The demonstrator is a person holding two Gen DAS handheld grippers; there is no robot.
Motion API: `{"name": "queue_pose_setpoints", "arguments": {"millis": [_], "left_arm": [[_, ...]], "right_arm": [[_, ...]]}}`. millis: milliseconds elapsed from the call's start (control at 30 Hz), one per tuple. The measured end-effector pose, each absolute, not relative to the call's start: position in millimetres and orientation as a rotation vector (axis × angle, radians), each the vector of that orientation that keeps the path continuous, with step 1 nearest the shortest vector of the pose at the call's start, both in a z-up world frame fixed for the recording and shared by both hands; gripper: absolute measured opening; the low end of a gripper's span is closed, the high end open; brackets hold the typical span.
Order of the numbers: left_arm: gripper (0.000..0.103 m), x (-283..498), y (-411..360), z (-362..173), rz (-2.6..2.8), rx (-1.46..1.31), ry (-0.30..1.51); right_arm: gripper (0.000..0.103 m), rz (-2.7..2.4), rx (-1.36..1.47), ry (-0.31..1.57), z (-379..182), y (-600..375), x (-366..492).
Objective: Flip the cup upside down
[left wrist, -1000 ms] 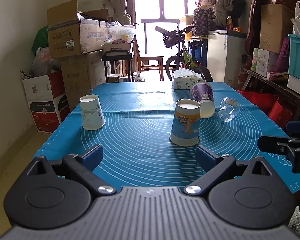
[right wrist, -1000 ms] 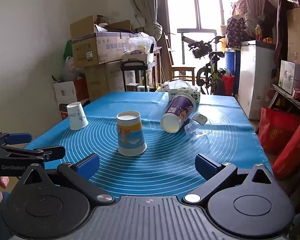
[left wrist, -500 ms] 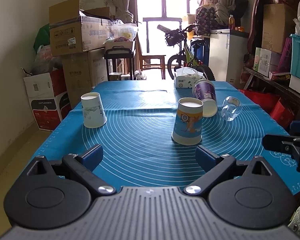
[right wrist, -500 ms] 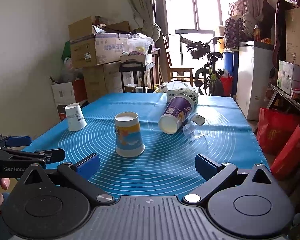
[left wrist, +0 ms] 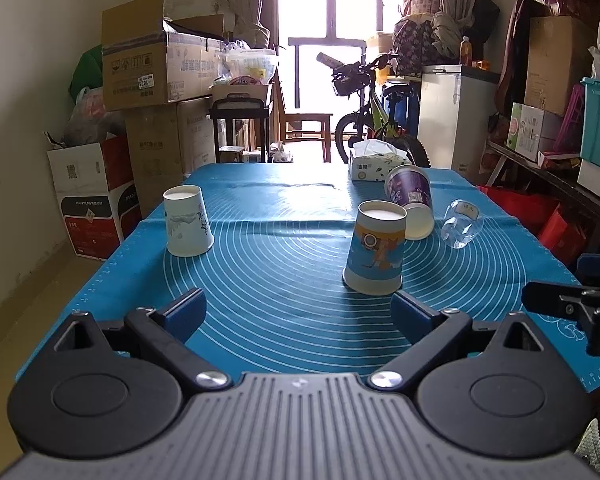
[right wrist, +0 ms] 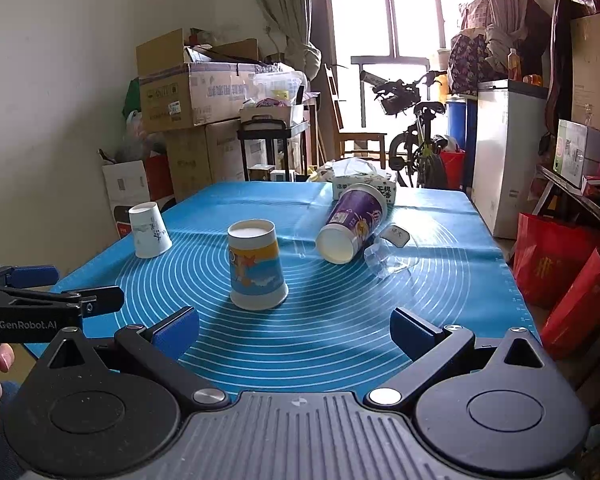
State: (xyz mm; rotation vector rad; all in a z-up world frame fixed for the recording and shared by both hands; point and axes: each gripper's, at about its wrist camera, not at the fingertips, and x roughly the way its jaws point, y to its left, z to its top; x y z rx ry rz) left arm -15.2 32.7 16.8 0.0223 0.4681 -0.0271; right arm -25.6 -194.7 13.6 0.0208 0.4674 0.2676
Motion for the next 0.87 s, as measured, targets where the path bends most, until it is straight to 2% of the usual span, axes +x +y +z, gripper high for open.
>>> {"name": "queue_pose_setpoints", "arguments": {"millis": [867], "left_arm": [[0.098,-10.4,31.2,11.1,-0.034,0.011,0.496]], "right_arm": [[0.103,0.265,0.025,0.476,9.4,-194.3,-19.1]]}}
